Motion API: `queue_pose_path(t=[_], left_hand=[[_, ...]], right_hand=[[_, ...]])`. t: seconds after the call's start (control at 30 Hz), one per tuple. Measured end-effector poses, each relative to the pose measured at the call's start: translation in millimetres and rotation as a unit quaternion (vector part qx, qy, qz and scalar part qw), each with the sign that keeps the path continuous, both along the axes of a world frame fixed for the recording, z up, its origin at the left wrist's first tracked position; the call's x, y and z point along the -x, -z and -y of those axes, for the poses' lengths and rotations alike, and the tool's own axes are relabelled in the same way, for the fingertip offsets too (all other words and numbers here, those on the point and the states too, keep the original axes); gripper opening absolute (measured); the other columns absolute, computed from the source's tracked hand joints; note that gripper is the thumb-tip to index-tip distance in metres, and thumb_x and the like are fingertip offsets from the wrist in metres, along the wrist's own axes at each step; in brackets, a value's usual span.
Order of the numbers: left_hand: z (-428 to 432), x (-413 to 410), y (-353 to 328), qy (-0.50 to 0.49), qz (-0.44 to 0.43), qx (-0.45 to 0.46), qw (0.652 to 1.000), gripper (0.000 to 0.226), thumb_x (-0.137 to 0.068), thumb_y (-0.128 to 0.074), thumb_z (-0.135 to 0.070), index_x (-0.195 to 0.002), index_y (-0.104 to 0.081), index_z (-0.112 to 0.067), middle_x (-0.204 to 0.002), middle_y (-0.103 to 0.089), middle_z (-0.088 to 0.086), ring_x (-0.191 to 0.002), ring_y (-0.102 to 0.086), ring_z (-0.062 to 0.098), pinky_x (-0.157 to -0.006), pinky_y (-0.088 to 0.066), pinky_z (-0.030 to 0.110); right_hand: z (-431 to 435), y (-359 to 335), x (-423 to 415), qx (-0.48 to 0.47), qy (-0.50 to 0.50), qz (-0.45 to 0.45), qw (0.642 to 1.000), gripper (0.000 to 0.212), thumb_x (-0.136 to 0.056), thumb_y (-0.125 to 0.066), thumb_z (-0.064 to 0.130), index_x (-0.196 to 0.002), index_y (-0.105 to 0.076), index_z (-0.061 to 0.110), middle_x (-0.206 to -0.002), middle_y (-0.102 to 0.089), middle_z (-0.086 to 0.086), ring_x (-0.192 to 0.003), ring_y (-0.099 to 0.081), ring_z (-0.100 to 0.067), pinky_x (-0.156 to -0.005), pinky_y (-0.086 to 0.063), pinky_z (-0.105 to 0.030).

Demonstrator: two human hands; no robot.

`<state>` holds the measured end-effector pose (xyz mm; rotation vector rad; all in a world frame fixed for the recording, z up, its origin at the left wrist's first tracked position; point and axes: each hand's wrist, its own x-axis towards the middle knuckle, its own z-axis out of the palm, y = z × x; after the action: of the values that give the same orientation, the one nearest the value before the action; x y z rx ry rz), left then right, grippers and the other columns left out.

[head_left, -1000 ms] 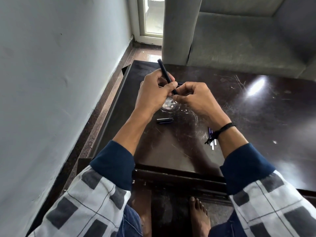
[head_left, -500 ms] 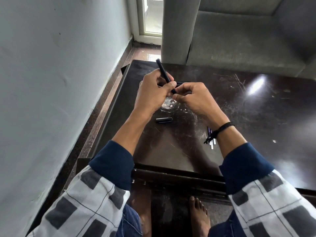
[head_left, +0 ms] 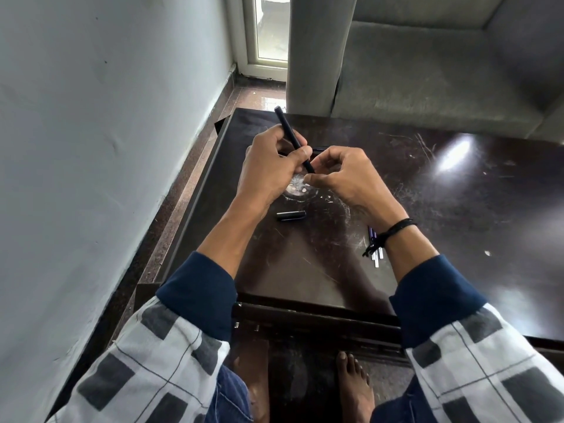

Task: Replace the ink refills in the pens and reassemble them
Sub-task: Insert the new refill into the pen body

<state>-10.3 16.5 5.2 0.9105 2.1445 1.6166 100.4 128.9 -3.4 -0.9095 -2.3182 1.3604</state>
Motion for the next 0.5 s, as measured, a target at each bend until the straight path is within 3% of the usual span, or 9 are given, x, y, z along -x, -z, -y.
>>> queue_pose_path(t=[0.1,0.2,0.3,0.4,0.5], left_hand=[[-0.3,-0.6,0.9,0.001,0.0,0.001,1.0,0.009,-0.087,-0.076,-0.021,-0.093,-0.069,-0.022,-0.081,-0.075,-0.005,-0.072,-0.075,0.01,-0.082,-0.061,0.045],[-0.9,-0.1,2.4,0.001,0.016,-0.005,1.0,0.01,-0.086,-0.076,-0.019,-0.093,-0.069,-0.02,-0.082,-0.075,-0.003,-0.072,-0.075,0.013,-0.082,-0.061,0.045],[-0.2,1.0,1.4,-0.005,0.026,-0.015,1.0,0.01,-0.087,-0.076,-0.016,-0.094,-0.07,-0.017,-0.083,-0.075,-0.001,-0.073,-0.076,0.015,-0.081,-0.062,0.044],[0.3,1.7,-0.1,-0.009,0.036,-0.022,0.999,0.01,-0.088,-0.075,-0.014,-0.096,-0.07,-0.013,-0.086,-0.075,0.001,-0.075,-0.076,0.015,-0.08,-0.063,0.04],[-0.4,1.5,0.4,-0.009,0.046,-0.029,0.999,0.01,-0.087,-0.075,-0.011,-0.096,-0.07,-0.011,-0.087,-0.075,0.003,-0.079,-0.075,0.013,-0.078,-0.063,0.037]], right_hand=[[0.2,-2.1,-1.0,0.003,-0.001,-0.005,1.0,0.012,-0.084,-0.082,0.015,-0.092,-0.073,0.017,-0.094,-0.075,-0.007,-0.078,-0.066,-0.011,-0.079,-0.056,-0.031],[0.8,-0.8,-0.1,-0.002,-0.006,-0.002,1.0,0.007,-0.089,-0.077,0.015,-0.095,-0.075,0.017,-0.092,-0.075,-0.008,-0.076,-0.063,-0.01,-0.079,-0.055,-0.036],[0.6,-1.1,0.6,-0.001,-0.014,-0.001,1.0,0.01,-0.089,-0.078,0.018,-0.099,-0.076,0.019,-0.086,-0.074,-0.002,-0.076,-0.064,-0.01,-0.083,-0.056,-0.042],[1.2,-1.9,-0.4,0.004,-0.007,-0.007,1.0,0.022,-0.081,-0.086,0.02,-0.099,-0.073,0.019,-0.083,-0.071,0.002,-0.075,-0.064,-0.009,-0.078,-0.056,-0.036],[0.4,-0.1,-0.2,-0.002,0.01,-0.009,1.0,0.019,-0.08,-0.087,0.018,-0.091,-0.072,0.018,-0.081,-0.069,0.004,-0.07,-0.061,-0.007,-0.074,-0.053,-0.031]])
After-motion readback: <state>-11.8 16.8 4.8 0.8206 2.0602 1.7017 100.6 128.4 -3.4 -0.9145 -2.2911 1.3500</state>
